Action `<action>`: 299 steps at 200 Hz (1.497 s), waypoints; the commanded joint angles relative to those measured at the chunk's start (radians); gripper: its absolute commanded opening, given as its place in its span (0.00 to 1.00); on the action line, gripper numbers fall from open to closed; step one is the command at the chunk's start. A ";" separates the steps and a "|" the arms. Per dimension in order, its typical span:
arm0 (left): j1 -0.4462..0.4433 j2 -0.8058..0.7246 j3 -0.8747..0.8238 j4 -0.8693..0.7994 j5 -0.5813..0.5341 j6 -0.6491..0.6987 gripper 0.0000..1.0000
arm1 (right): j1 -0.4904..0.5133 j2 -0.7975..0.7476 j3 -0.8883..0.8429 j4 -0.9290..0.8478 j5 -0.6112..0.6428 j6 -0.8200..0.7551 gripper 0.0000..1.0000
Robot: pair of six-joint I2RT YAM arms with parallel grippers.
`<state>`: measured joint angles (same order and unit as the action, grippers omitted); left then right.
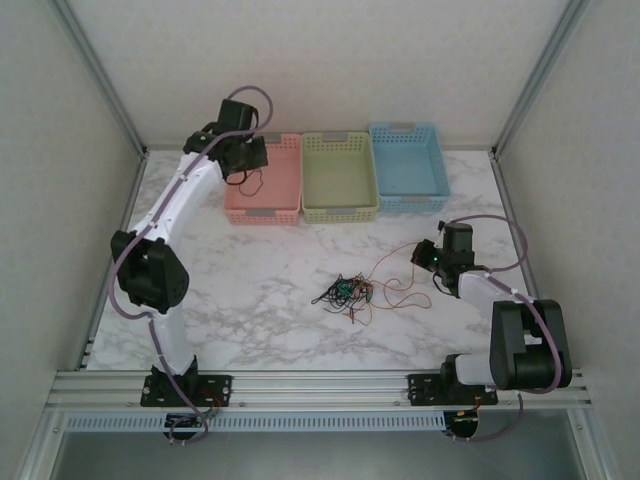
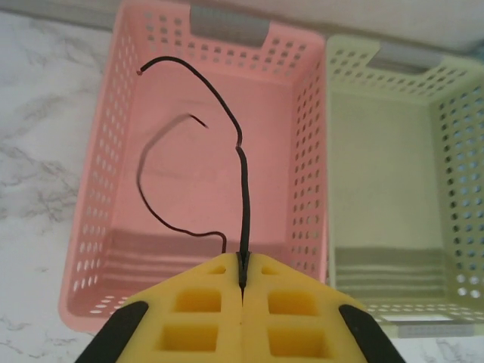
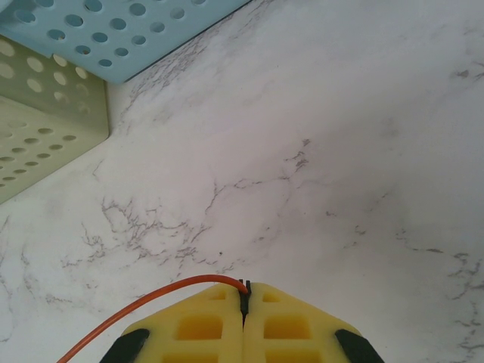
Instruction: Untangle the cables
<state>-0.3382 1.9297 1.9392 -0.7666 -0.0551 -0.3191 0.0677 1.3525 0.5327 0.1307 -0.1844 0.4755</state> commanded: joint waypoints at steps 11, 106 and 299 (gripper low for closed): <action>0.008 0.081 -0.057 0.068 0.112 -0.033 0.00 | -0.005 0.007 0.001 0.012 -0.010 -0.012 0.00; 0.010 0.299 0.012 0.004 0.150 -0.040 0.00 | -0.005 0.008 0.001 0.012 -0.012 -0.011 0.00; -0.014 -0.223 -0.259 0.050 0.199 -0.044 0.63 | -0.005 0.028 0.010 0.003 -0.025 -0.007 0.00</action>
<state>-0.3370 1.8305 1.8309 -0.7662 0.1040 -0.3443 0.0677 1.3701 0.5327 0.1303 -0.1879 0.4755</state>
